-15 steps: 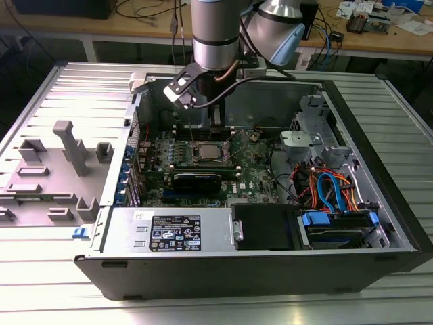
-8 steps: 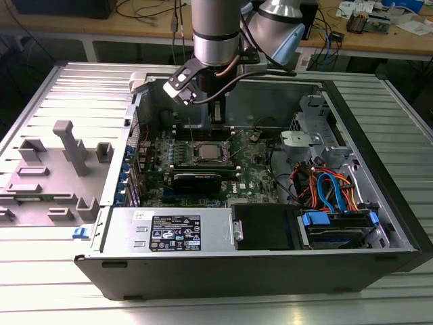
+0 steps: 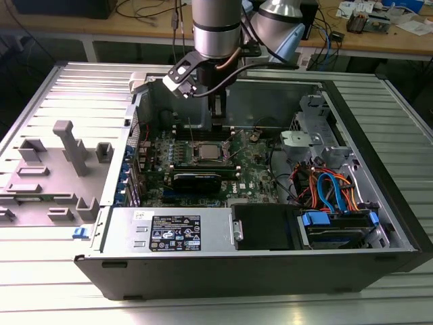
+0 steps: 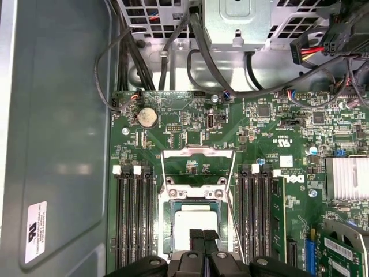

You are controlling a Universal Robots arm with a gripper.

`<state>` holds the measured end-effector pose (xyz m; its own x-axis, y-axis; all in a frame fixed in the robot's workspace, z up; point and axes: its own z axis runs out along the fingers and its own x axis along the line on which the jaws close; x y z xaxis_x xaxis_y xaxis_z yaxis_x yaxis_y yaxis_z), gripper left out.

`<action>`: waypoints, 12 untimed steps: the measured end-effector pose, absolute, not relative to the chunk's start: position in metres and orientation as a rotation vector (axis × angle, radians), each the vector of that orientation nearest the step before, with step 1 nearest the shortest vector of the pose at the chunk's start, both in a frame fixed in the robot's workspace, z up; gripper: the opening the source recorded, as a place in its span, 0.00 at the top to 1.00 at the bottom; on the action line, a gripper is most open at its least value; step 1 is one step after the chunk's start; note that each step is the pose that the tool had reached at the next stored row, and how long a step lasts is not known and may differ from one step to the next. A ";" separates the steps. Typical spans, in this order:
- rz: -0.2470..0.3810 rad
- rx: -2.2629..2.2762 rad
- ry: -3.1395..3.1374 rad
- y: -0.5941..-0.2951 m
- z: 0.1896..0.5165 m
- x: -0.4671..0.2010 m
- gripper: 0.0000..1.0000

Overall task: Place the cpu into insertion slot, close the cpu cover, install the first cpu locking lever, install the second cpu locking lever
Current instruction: 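Close the cpu cover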

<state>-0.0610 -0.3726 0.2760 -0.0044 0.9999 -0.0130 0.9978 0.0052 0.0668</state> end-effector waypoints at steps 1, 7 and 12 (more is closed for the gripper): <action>0.059 2.176 2.186 -0.373 0.277 -0.061 0.89; 0.059 2.176 2.187 -0.373 0.278 -0.059 0.89; 0.059 2.176 2.187 -0.373 0.277 -0.058 0.89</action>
<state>-0.0575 -0.3726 0.2775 -0.0044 0.9999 -0.0127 0.9978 0.0053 0.0667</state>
